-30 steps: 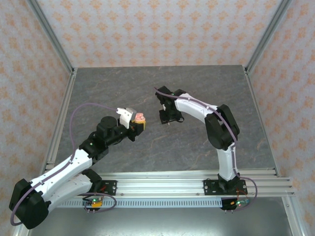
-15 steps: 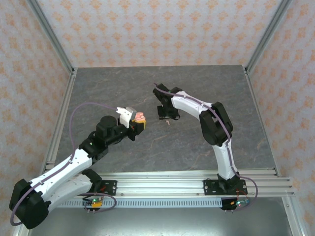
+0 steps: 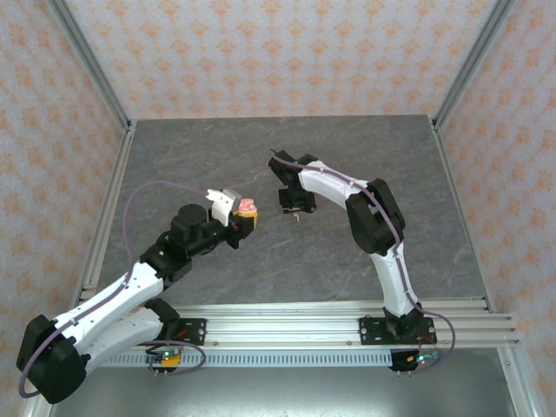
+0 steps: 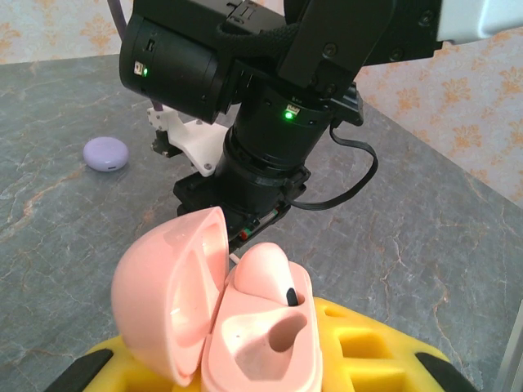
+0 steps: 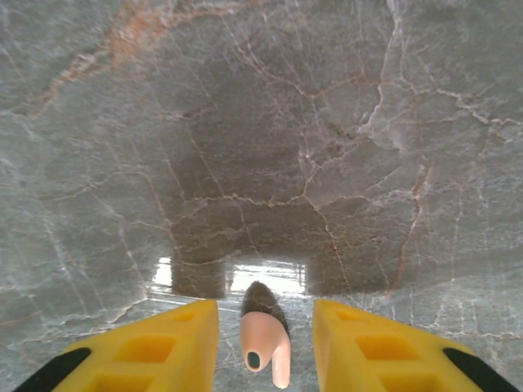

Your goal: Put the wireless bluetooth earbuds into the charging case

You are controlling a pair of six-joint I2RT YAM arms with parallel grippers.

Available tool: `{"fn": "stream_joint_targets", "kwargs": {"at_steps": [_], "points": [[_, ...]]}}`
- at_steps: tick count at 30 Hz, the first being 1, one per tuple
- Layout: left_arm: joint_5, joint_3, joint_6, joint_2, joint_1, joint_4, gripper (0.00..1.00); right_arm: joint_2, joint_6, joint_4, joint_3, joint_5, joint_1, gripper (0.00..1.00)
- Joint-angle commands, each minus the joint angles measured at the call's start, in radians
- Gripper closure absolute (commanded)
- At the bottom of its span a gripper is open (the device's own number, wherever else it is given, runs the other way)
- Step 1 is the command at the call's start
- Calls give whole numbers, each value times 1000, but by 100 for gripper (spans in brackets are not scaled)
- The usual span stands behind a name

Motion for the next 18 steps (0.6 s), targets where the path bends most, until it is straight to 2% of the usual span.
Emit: {"fn": "stream_joint_targets", "kwargs": {"at_steps": [1, 10, 18], "points": [[18, 31, -2, 0, 9, 15, 92, 14, 14, -41, 30, 30, -3, 65], [16, 26, -2, 1, 10, 14, 92, 35, 16, -53, 27, 34, 1, 68], [16, 24, -3, 1, 10, 18, 92, 47, 14, -55, 22, 23, 3, 75]]}}
